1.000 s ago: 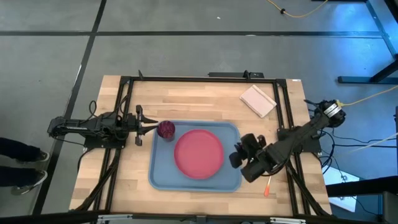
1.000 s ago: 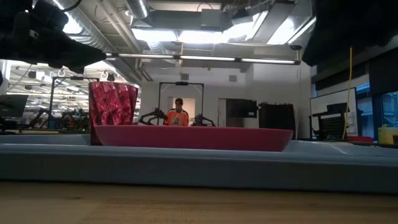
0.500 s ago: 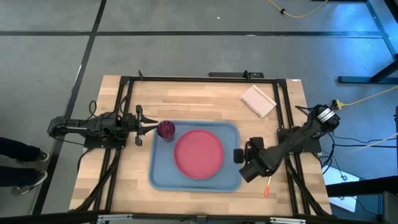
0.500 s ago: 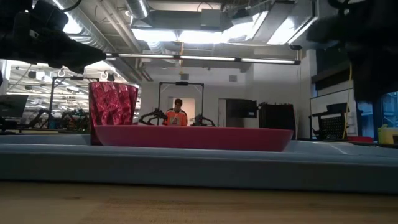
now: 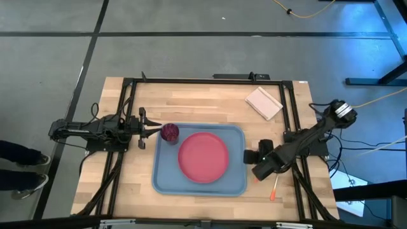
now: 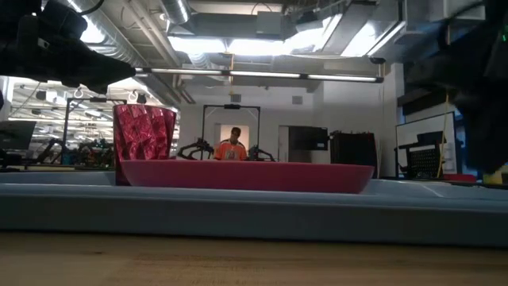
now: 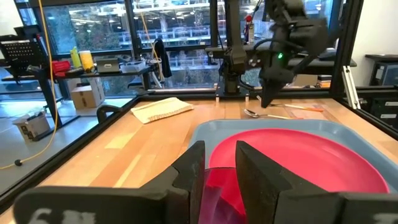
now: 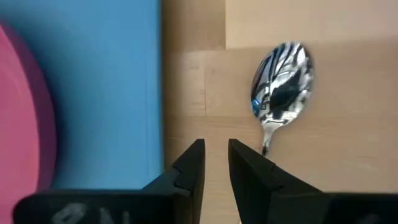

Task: Pick and place plate/cup/fork/spoon on tray
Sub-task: Put the orange spoon on the blue serving tray to the right of the pink plate

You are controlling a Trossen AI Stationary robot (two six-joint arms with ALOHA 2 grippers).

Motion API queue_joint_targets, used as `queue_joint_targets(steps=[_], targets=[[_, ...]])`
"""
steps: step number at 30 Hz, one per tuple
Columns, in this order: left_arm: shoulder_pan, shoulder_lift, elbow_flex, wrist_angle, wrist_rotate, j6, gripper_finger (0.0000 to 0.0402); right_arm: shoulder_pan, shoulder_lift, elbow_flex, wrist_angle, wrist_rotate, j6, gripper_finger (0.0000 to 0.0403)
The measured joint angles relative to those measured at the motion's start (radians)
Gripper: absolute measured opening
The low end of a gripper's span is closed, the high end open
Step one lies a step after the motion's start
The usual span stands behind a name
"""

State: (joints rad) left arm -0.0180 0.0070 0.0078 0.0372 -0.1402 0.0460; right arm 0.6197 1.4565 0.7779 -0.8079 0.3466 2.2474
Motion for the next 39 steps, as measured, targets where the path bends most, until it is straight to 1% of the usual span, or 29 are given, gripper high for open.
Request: queue_joint_targets(steps=[3, 5, 8, 13, 15, 18, 21, 25, 29, 35, 39], targets=[[0.000, 0.000, 0.000, 0.000, 0.000, 0.000, 0.0082, 0.000, -0.057, -0.125, 0.183, -0.012, 0.010, 0.0075], [0.000, 0.000, 0.000, 0.000, 0.000, 0.000, 0.0082, 0.009, -0.079, -0.172, 0.246, -0.031, 0.059, 0.0075], [0.000, 0.000, 0.000, 0.000, 0.000, 0.000, 0.0082, 0.026, -0.080, -0.174, 0.206, -0.037, 0.115, 0.0075], [0.000, 0.000, 0.000, 0.000, 0.000, 0.000, 0.0082, 0.041, -0.070, -0.062, 0.001, -0.043, 0.136, 0.0075], [0.000, 0.000, 0.000, 0.000, 0.000, 0.000, 0.0082, 0.041, -0.057, -0.034, -0.031, -0.063, 0.139, 0.0074], [0.000, 0.000, 0.000, 0.000, 0.000, 0.000, 0.0082, 0.040, -0.022, -0.031, -0.028, -0.114, 0.150, 0.0075], [0.000, 0.000, 0.000, 0.000, 0.000, 0.000, 0.0082, 0.041, 0.020, -0.032, -0.010, -0.138, 0.157, 0.0075], [0.000, 0.000, 0.000, 0.000, -0.004, 0.000, 0.0082, 0.032, 0.029, -0.033, 0.003, -0.146, 0.153, 0.0075], [0.000, 0.000, 0.000, 0.000, -0.005, 0.000, 0.0082, 0.015, 0.030, -0.033, 0.031, -0.133, 0.104, 0.0075], [0.000, 0.000, 0.000, 0.000, -0.005, 0.000, 0.0082, -0.008, 0.062, -0.033, 0.031, -0.185, 0.088, 0.0074], [0.000, 0.000, 0.000, 0.000, -0.005, 0.000, 0.0082, -0.014, 0.080, -0.033, 0.045, -0.191, 0.080, 0.0075]])
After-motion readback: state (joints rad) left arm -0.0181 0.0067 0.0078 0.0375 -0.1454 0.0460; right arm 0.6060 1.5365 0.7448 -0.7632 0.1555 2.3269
